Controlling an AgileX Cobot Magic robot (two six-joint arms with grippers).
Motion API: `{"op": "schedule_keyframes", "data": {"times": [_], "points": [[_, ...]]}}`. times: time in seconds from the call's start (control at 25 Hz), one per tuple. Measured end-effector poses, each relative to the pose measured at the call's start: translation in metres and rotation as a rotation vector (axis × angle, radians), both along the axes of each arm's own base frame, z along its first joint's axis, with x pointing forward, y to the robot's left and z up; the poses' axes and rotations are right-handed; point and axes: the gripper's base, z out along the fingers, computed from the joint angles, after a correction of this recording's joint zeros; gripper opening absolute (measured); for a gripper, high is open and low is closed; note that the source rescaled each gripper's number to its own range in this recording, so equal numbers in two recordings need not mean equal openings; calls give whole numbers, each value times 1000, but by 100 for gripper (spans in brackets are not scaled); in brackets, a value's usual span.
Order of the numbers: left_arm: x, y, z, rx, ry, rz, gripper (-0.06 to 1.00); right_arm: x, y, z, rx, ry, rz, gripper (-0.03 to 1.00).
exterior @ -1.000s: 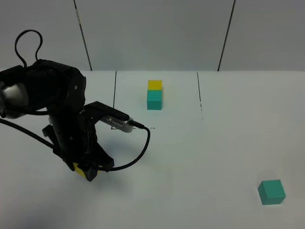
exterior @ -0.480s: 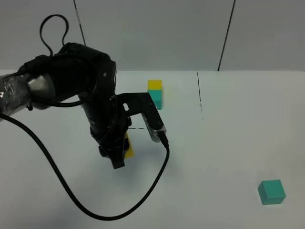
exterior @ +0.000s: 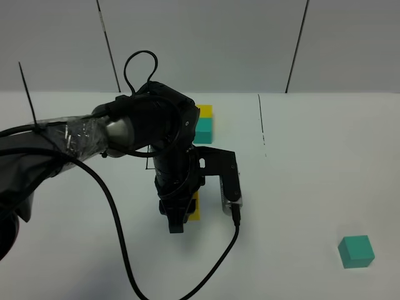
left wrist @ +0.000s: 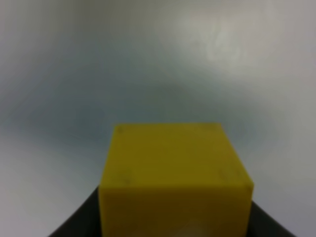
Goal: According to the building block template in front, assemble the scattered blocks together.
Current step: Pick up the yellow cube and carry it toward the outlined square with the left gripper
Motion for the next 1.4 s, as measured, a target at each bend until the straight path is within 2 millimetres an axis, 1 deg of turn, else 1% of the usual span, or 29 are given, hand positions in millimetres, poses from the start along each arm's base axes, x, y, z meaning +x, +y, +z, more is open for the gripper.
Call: {"op": "schedule_keyframes", "data": {"times": [0.32, 0.6, 0.88, 1.4], "points": [[8, -14, -27, -4, 50, 4, 0, 0, 0, 0, 0, 0, 0, 100], [0, -32, -49, 25, 68, -39, 0, 0, 0, 0, 0, 0, 0, 100], [-1, -35, -51, 44, 67, 6, 0, 0, 0, 0, 0, 0, 0, 100], [-3, -35, -49, 65, 89, 8, 1, 0, 0, 0, 0, 0, 0, 100]]}}
